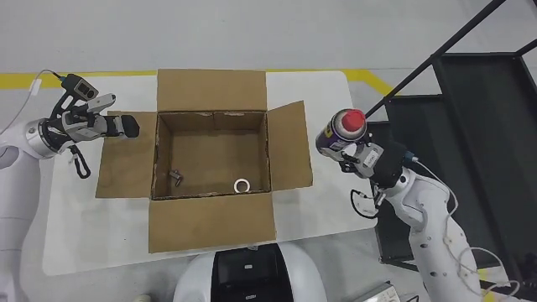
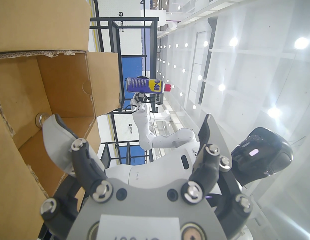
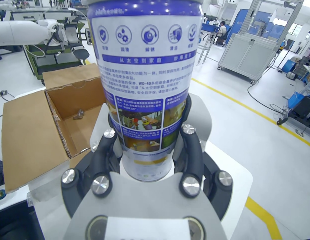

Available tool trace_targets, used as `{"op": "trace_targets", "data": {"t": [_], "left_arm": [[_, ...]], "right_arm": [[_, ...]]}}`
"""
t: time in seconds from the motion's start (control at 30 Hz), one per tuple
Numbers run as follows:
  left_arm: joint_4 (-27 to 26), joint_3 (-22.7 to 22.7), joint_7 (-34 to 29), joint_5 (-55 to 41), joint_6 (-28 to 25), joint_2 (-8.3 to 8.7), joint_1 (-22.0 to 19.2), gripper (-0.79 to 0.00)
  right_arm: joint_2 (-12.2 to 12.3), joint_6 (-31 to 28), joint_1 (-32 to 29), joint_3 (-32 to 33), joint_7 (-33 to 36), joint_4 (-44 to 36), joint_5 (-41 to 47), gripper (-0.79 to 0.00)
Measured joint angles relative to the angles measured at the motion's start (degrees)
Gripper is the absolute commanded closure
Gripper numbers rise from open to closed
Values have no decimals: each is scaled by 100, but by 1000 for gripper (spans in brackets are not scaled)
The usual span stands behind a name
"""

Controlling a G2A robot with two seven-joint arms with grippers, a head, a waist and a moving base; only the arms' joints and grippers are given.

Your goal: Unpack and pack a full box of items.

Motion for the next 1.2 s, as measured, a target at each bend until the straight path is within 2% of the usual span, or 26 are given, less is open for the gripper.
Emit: {"op": "trace_targets", "data": {"t": [1.2], "left_arm": [[0,0,0,0,0,0,0,-785]], "right_arm": [[-1,1,6,-3,88,-10,4,0]]}}
